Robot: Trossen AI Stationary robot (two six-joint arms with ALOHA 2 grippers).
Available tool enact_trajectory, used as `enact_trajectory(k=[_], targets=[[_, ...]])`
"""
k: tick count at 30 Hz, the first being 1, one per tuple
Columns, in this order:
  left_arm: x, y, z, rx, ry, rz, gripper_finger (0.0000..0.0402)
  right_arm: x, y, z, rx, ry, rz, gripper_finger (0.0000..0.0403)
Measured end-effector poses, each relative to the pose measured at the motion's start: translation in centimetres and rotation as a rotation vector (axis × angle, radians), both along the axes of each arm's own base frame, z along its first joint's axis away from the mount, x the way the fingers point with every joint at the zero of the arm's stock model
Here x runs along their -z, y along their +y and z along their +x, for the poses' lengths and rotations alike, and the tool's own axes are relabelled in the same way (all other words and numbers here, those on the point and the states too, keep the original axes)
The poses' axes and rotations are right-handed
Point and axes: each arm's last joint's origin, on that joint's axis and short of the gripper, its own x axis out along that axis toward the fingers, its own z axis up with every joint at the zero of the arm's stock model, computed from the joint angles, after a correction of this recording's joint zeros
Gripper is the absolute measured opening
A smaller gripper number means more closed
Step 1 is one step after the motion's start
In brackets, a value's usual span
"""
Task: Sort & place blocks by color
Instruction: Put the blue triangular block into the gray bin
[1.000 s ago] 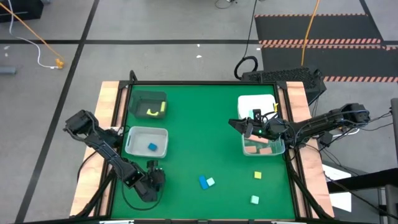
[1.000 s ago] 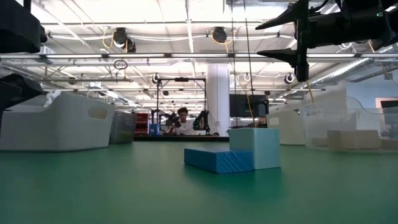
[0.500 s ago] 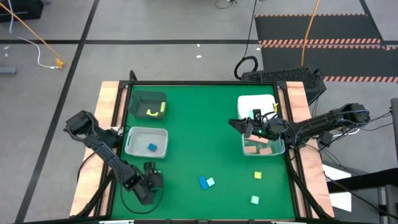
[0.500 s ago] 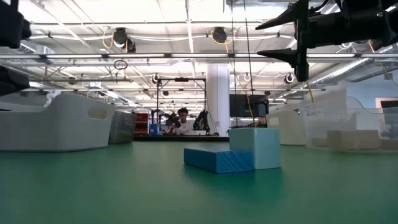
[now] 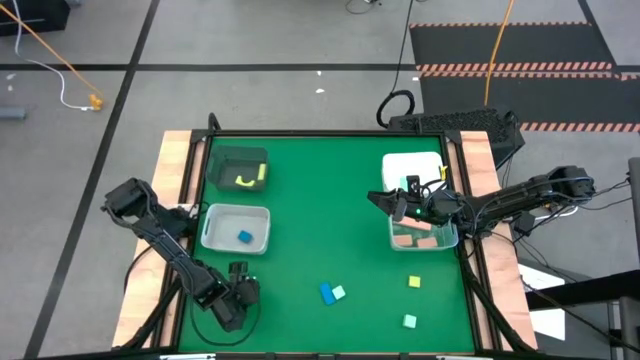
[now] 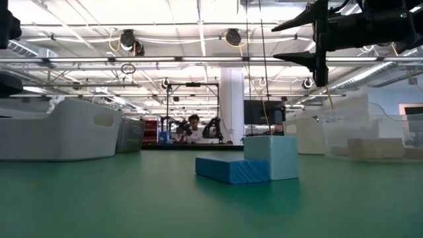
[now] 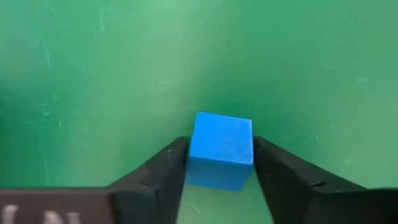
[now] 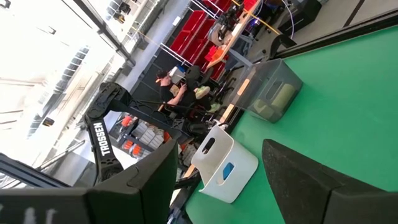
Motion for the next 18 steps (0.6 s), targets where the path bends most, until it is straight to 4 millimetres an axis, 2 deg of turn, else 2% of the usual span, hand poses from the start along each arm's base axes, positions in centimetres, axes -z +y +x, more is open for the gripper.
enact_trajectory(k=[3,12,15,18], targets=[[0.0,0.2,0.3,-0.005,-0.001,0.002,0.0132,0.0,0.0,0.0,0.0,0.0,0.0,0.0224],[-0.3,1.5,1.6,-0.035,-0.017,0.004,0.0132,0.0,0.0,0.0,0.0,0.001,0.0,0.0224],[-1.5,2.3,2.4,-0.025,-0.064,-0.013,0.0132,0.0,0.0,0.0,0.0,0.0,0.0,0.0224],[-3.6,3.6,2.9,-0.021,-0.165,-0.01,0.0132,0.0,0.0,0.0,0.0,0.001,0.0,0.0224]])
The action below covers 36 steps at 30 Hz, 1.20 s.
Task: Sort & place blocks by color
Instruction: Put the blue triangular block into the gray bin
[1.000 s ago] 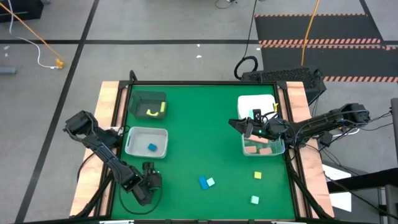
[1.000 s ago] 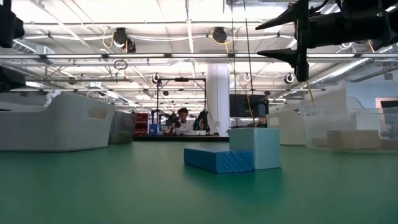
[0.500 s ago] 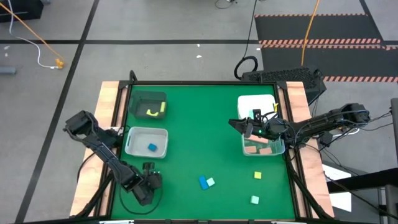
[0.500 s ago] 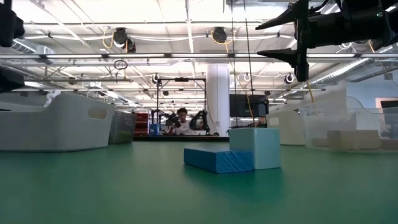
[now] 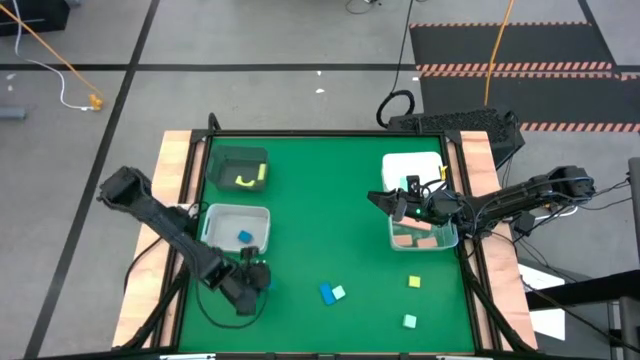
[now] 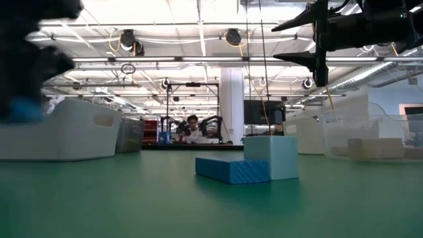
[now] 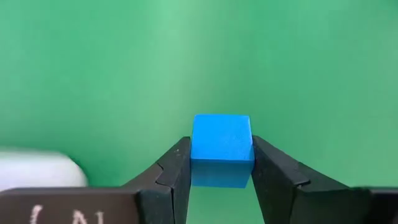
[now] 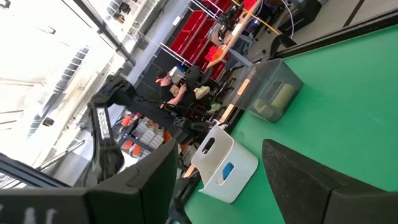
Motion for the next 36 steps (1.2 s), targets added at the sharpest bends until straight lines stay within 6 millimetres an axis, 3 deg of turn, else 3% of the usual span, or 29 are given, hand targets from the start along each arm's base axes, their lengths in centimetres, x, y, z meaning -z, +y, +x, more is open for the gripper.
enact_trajectory(k=[8,15,20,27,36], targets=[[-6.1,4.2,-0.6,-0.091,-0.27,0.063,0.0132,0.0,0.0,0.0,0.0,0.0,0.0,0.0224],[-8.0,7.8,-3.5,-0.259,-0.215,0.135,0.0132,0.0,0.0,0.0,0.0,0.0,0.0,0.0224],[-7.8,10.0,-5.5,-0.539,-0.095,0.119,0.0132,0.0,0.0,0.0,0.0,0.0,0.0,0.0224],[-6.7,10.5,-6.5,-0.738,-0.023,0.074,0.0132,0.0,0.0,0.0,0.0,0.0,0.0,0.0224],[-2.6,10.4,-6.6,-0.802,-0.044,0.001,0.0139,0.0,0.0,0.0,0.0,0.0,0.0,0.0224]])
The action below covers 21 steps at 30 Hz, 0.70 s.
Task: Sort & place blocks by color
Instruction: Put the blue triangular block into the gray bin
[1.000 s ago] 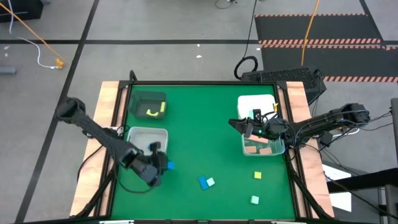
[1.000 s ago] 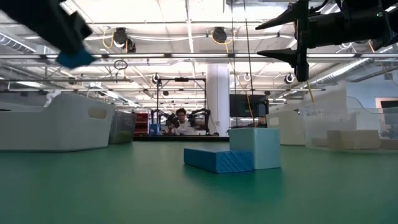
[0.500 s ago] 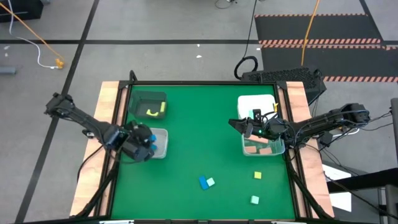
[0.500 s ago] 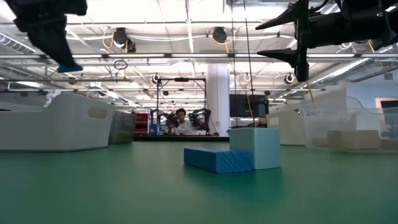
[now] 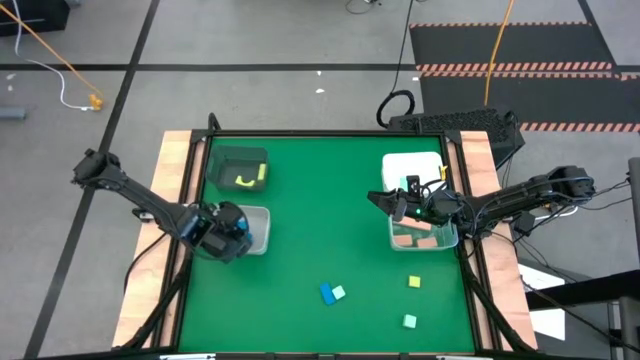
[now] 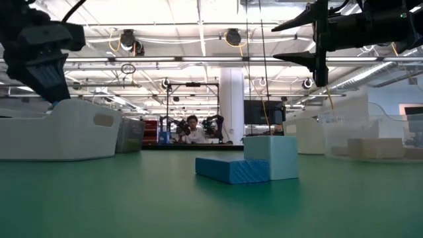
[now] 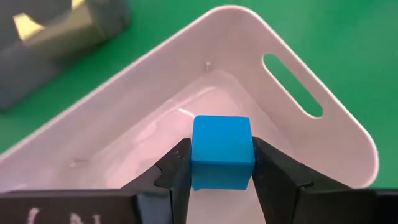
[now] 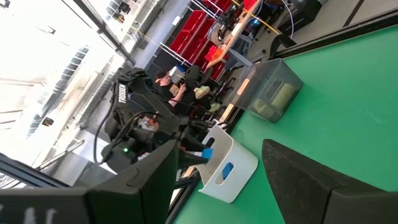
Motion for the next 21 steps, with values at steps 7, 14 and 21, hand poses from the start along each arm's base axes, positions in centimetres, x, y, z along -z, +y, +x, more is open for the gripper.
enact_trajectory(k=[7,14,21], targets=[[1.01,-0.02,0.04,-0.062,-0.048,-0.043,0.016,0.0,0.01,0.0,0.0,0.0,0.0,0.0224],[0.97,-0.04,0.12,-0.114,-0.078,-0.063,0.0193,0.0,0.01,0.0,0.0,0.0,0.0,0.0224],[0.69,-0.3,0.81,-0.05,-0.142,-0.037,0.0253,0.01,0.01,0.0,-0.001,0.0,0.0,0.0224]])
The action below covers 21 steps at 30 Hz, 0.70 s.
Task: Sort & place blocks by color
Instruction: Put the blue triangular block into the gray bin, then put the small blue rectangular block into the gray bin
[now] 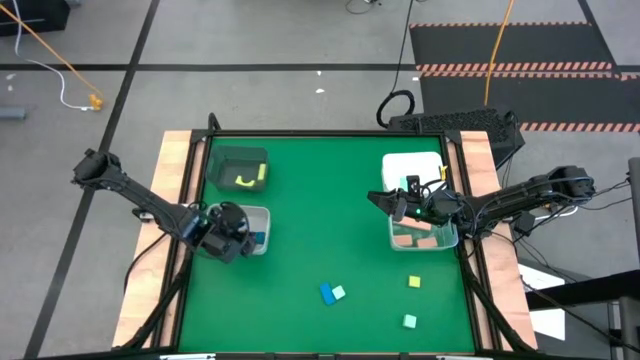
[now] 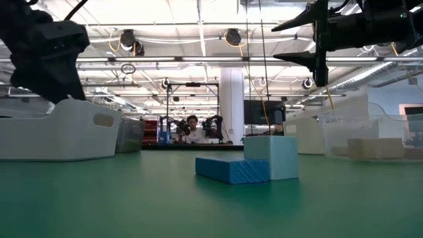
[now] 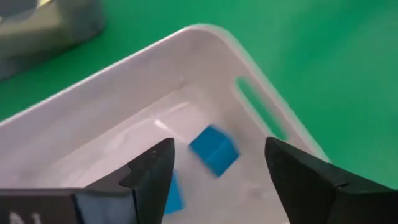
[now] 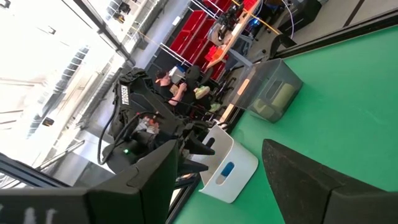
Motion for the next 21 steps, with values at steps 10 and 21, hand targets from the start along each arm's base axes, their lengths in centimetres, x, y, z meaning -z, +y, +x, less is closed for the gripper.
enact_trajectory(k=[10,21], targets=[[-2.0,-0.8,2.3,0.119,-0.258,0.104,0.024,0.0,0.0,0.0,0.0,0.0,0.0,0.0224],[-4.8,-2.3,5.4,0.472,-0.506,0.379,0.0239,0.0,0.0,0.0,0.0,0.0,0.0,0.0224]])
